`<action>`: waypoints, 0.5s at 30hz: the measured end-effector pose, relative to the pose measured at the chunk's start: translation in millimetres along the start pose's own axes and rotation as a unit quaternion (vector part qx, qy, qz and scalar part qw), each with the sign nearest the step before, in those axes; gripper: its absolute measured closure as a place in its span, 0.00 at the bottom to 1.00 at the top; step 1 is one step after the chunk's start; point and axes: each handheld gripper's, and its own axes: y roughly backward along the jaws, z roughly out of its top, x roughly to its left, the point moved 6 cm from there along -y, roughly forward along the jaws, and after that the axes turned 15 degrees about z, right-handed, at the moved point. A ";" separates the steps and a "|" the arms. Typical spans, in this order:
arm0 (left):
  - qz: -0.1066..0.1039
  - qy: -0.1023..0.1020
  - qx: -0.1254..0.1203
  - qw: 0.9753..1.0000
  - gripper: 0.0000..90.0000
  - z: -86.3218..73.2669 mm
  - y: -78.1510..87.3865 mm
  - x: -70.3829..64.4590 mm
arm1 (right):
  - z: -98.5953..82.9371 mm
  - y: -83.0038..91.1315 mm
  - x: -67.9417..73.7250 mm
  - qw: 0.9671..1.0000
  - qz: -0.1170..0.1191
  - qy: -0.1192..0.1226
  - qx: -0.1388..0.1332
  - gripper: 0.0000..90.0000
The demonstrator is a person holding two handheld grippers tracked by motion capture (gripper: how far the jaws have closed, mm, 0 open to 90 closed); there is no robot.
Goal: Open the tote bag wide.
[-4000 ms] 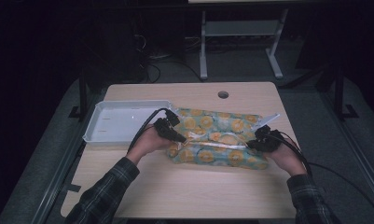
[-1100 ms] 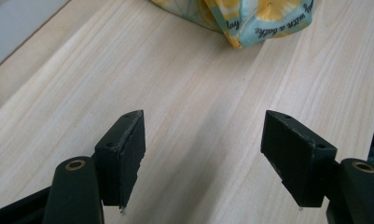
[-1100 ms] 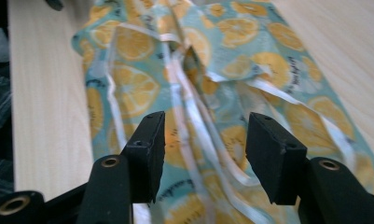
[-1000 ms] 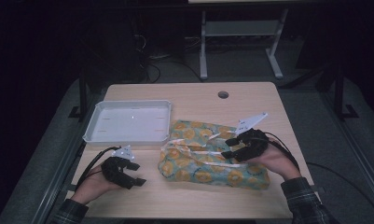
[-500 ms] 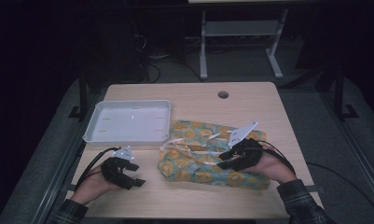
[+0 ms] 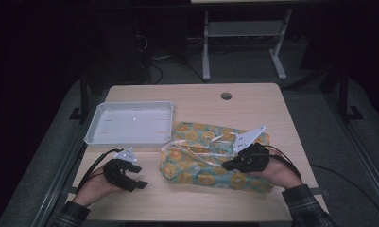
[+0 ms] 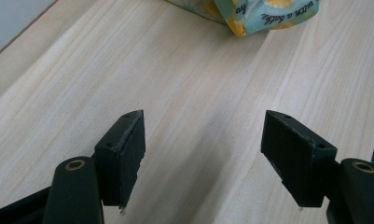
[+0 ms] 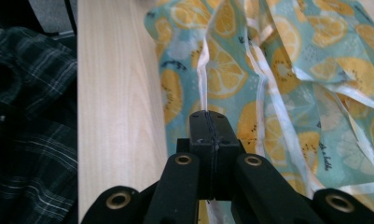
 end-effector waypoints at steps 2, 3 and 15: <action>0.000 -0.001 0.000 1.000 0.33 0.0 -0.2 -0.1 | 0.6 0.4 2.4 1.000 0.001 0.003 -0.002 0.99; 0.001 -0.007 0.003 1.000 0.33 -0.4 0.1 0.6 | 1.5 0.3 5.4 1.000 0.003 0.004 -0.006 0.99; 0.001 -0.003 -0.009 1.000 0.33 2.2 0.3 -0.5 | -7.2 -19.5 32.9 0.999 0.028 0.014 0.013 0.99</action>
